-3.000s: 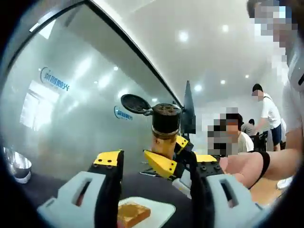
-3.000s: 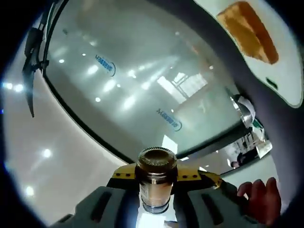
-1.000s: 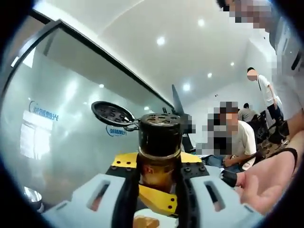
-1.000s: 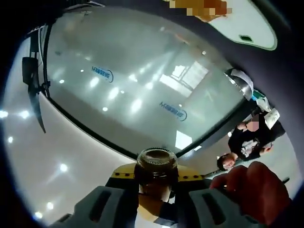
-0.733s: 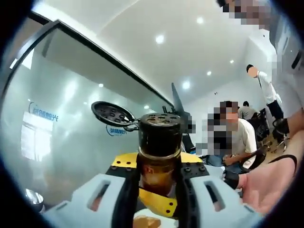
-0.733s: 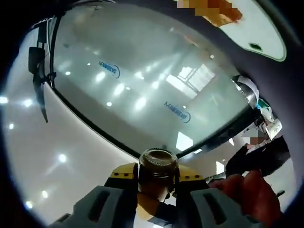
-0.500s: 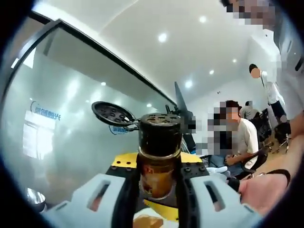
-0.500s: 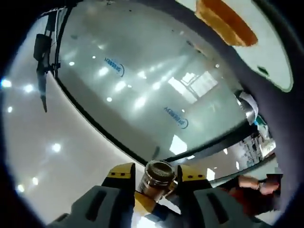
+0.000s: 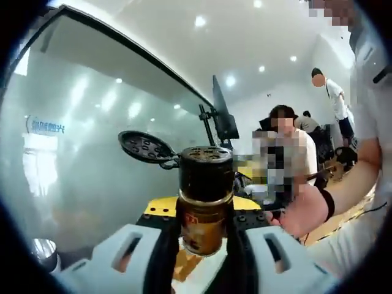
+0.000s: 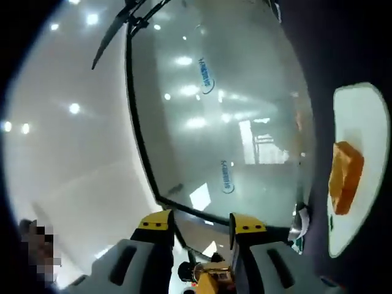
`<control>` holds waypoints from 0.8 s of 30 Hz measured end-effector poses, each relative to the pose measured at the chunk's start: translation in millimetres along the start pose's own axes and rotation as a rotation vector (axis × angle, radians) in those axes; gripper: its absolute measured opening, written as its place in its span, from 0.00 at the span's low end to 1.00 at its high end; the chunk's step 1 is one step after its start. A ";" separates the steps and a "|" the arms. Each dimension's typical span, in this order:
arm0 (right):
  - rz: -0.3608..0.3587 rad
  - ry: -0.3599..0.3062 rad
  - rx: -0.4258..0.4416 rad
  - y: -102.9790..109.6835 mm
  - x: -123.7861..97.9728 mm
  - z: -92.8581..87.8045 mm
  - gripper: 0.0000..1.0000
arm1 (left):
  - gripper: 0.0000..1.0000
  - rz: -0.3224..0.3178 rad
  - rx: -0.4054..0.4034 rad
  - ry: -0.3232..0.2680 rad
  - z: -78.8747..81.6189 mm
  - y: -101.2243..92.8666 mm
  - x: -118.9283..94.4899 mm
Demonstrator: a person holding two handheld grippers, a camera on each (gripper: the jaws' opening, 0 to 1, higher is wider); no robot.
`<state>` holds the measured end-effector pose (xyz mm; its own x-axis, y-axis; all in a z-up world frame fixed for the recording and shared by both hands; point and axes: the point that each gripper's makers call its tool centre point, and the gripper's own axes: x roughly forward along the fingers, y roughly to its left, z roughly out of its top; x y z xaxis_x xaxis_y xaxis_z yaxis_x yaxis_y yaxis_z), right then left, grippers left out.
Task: Sprinkle pepper
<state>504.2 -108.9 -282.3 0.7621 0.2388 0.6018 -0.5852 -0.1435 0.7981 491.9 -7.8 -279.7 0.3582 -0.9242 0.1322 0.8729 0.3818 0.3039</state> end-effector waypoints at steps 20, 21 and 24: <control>-0.105 0.331 -0.350 -41.5 -35.6 -10.2 0.32 | 0.19 -0.297 -0.215 0.248 -131.2 -87.3 -7.2; -0.104 0.343 -0.356 -42.2 -34.9 -10.5 0.33 | 0.19 -0.326 -0.213 0.264 -135.4 -92.0 -8.1; -0.123 0.448 -0.442 -51.5 -34.8 -18.4 0.33 | 0.19 -0.335 -0.248 0.225 -131.6 -88.0 -4.4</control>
<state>502.7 -92.2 -344.9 0.6974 0.6200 0.3596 -0.6328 0.2972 0.7150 457.1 -38.2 -431.2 0.0819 -0.9852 -0.1503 0.9957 0.0742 0.0563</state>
